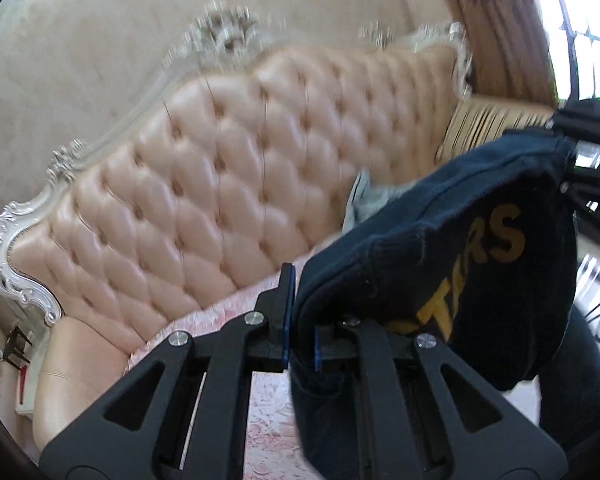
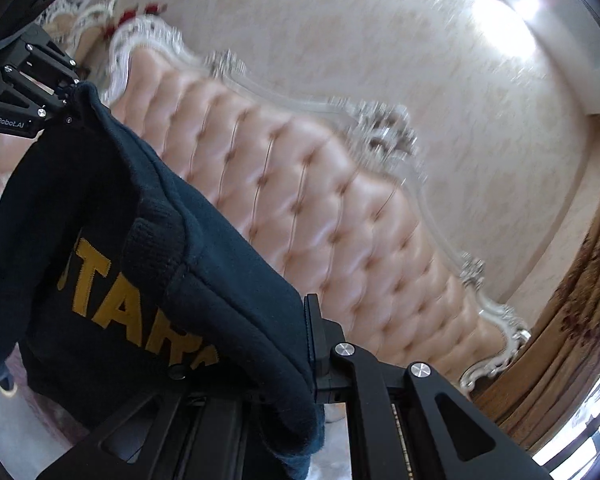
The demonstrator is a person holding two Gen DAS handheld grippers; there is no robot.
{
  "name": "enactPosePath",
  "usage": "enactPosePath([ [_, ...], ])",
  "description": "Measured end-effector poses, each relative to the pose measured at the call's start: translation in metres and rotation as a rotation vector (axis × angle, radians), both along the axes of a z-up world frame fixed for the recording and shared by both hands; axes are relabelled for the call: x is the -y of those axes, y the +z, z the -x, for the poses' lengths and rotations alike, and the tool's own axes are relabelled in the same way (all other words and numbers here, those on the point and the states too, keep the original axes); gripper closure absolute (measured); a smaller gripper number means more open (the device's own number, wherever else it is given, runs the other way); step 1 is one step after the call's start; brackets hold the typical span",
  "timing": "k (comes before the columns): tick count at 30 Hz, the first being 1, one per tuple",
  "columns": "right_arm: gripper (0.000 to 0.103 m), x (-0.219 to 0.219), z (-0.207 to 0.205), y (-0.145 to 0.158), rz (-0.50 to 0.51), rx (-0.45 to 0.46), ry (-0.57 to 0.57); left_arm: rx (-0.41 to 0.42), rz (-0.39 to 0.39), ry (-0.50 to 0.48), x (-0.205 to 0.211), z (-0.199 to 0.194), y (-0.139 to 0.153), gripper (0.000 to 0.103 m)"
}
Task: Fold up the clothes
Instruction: 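Swing the held navy sweatshirt over the bed with both tools, then lay the sweatshirt flat on the bed and open both tools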
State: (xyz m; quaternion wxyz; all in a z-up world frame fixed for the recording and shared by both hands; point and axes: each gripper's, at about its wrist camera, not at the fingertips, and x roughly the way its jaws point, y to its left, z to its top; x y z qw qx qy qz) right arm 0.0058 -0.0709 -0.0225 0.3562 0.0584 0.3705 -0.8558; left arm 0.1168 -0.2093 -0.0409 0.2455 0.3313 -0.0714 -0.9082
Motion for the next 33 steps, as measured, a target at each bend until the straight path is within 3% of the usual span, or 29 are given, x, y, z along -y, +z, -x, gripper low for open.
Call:
enactPosePath([
  [5, 0.098, 0.049, 0.071, -0.054, -0.049, 0.095, -0.032, 0.114, -0.028, 0.055, 0.047, 0.067, -0.050, 0.094],
  [13, 0.097, 0.110, 0.171, -0.145, -0.143, 0.260, -0.093, 0.194, -0.206, 0.145, 0.125, 0.155, -0.144, 0.094],
  [16, 0.081, 0.125, 0.197, -0.182, -0.196, 0.333, -0.142, 0.213, -0.251, 0.196, 0.142, 0.172, -0.182, 0.093],
  [18, 0.056, 0.124, 0.206, -0.196, -0.198, 0.397, -0.160, 0.221, -0.286, 0.223, 0.151, 0.176, -0.202, 0.089],
  [20, 0.038, 0.113, 0.208, -0.203, -0.162, 0.463, -0.166, 0.229, -0.317, 0.249, 0.155, 0.175, -0.219, 0.070],
  [21, 0.037, 0.107, 0.209, -0.206, -0.143, 0.496, -0.169, 0.229, -0.325, 0.257, 0.157, 0.173, -0.223, 0.055],
  [22, 0.037, 0.099, 0.208, -0.205, -0.117, 0.517, -0.184, 0.227, -0.332, 0.264, 0.159, 0.171, -0.226, 0.048],
  [28, 0.036, 0.024, 0.178, -0.197, 0.126, 0.715, -0.292, 0.141, -0.406, 0.301, 0.159, 0.115, -0.208, 0.045],
  [33, 0.036, -0.024, 0.107, -0.213, 0.149, 0.822, -0.291, 0.014, -0.577, 0.345, 0.134, 0.006, -0.193, 0.045],
])
